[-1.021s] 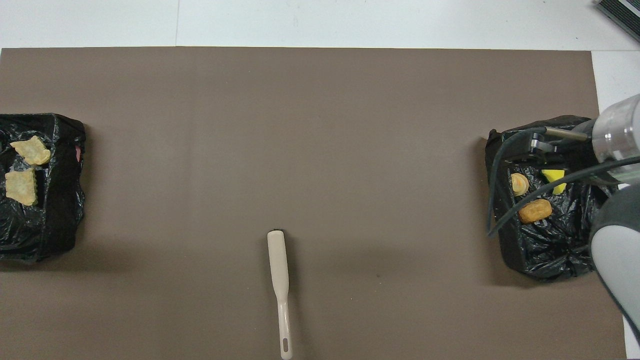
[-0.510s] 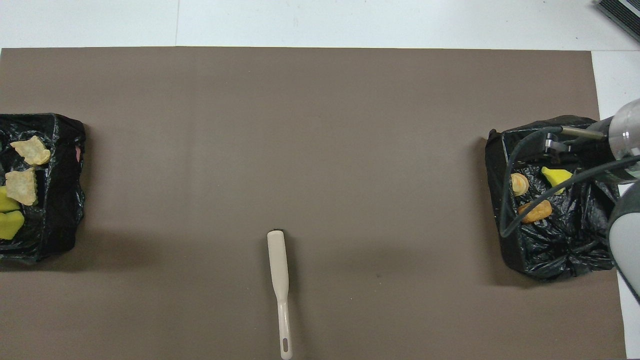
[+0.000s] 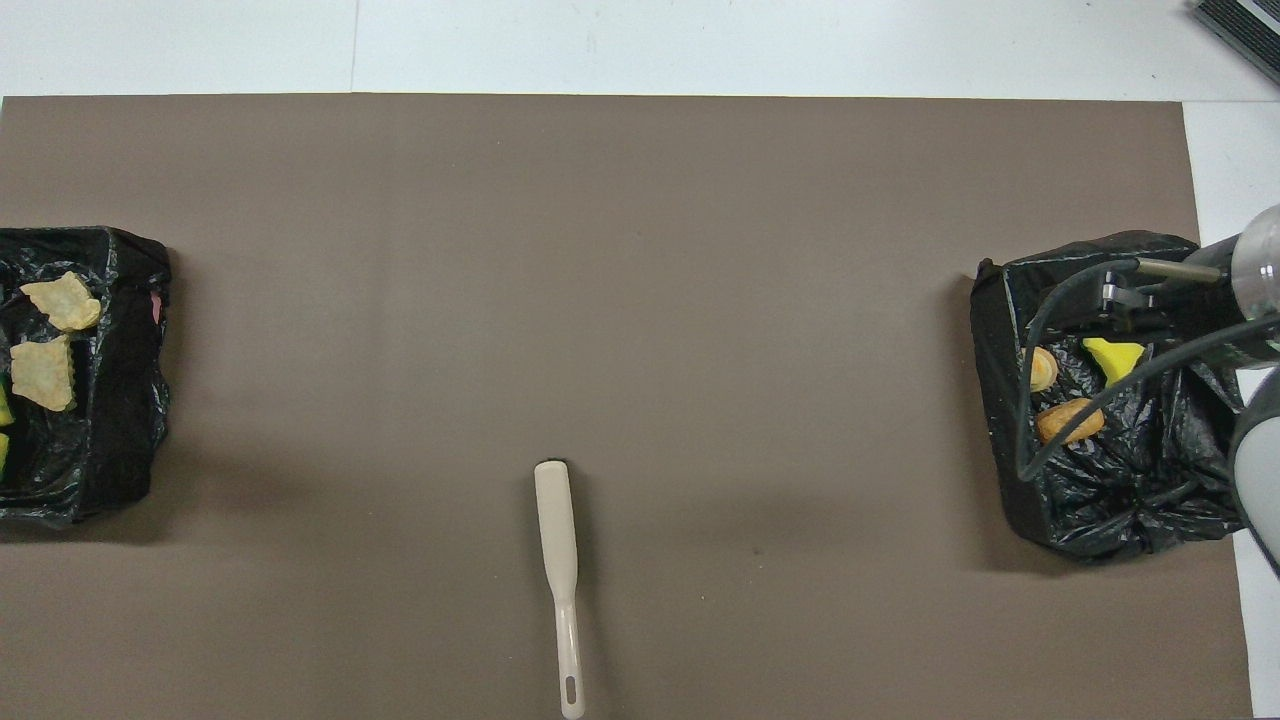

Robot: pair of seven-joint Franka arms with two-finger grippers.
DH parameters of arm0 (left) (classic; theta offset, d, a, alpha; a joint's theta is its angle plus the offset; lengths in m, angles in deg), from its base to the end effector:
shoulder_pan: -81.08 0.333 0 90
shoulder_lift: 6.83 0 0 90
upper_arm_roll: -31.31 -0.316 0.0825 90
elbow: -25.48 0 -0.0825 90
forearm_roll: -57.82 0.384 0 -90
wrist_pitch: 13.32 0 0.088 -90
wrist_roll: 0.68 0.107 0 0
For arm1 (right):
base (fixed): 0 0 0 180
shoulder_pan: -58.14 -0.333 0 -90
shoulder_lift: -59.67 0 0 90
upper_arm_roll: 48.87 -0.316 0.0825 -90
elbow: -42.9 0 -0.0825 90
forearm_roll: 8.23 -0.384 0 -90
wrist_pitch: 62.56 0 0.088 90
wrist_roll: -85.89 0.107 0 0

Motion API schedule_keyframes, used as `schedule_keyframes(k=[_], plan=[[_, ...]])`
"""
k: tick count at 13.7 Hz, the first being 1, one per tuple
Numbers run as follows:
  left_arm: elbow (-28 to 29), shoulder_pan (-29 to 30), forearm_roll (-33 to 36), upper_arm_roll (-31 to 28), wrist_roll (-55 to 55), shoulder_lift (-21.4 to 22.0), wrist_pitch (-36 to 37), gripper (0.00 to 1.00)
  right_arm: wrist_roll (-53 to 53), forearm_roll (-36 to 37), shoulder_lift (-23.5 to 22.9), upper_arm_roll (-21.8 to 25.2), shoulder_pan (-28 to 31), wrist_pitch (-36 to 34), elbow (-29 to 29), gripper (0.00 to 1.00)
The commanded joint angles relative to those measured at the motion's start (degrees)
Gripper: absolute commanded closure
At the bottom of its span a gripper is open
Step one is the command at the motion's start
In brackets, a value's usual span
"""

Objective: Sweep and dump trash in bin

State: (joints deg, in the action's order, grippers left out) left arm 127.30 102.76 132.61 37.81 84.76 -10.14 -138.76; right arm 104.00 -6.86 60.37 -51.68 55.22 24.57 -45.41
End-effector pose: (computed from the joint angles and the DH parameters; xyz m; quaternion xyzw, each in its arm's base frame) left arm 0.5882 0.1975 0.5791 -0.4921 0.6627 0.3306 0.4576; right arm 0.5435 0.0520 0.6407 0.9940 -0.1084 -0.0016 0.0128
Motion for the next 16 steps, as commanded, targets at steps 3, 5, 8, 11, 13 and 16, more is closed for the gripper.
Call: schedule_keyframes(k=[3, 5, 8, 11, 13, 16], plan=[[-2.3, -4.9, 1.7, -0.6, -0.8, -1.4, -0.3, 1.00, -1.2, -0.9, -0.3, 0.7, 1.0, -0.8, 0.9, 0.00], [-2.4, -5.8, -5.0, -0.5, -4.8, -1.3, 0.6, 1.00, -1.1, -0.9, -0.3, 0.9, 1.8, -0.8, 0.9, 0.00], [-4.6, -7.5, -20.1, -0.5, -5.5, -0.8, 4.7, 1.00, -1.1, -0.9, -0.3, 0.8, 2.0, -0.8, 0.9, 0.00], [-5.8, -8.8, -28.4, -0.5, -14.2, -0.6, 6.7, 1.00, -1.2, -0.9, -0.3, 0.8, 2.0, -0.8, 0.9, 0.00], [-6.0, -11.1, -31.5, 0.3, -20.4, -0.6, 10.9, 1.00, -1.1, -0.9, -0.3, 0.8, 2.0, -0.8, 0.9, 0.00], [-6.4, -17.9, -38.8, 0.4, -37.6, 0.1, 19.3, 1.00, -1.2, -0.9, -0.3, 0.8, 2.1, -0.8, 0.9, 0.00]])
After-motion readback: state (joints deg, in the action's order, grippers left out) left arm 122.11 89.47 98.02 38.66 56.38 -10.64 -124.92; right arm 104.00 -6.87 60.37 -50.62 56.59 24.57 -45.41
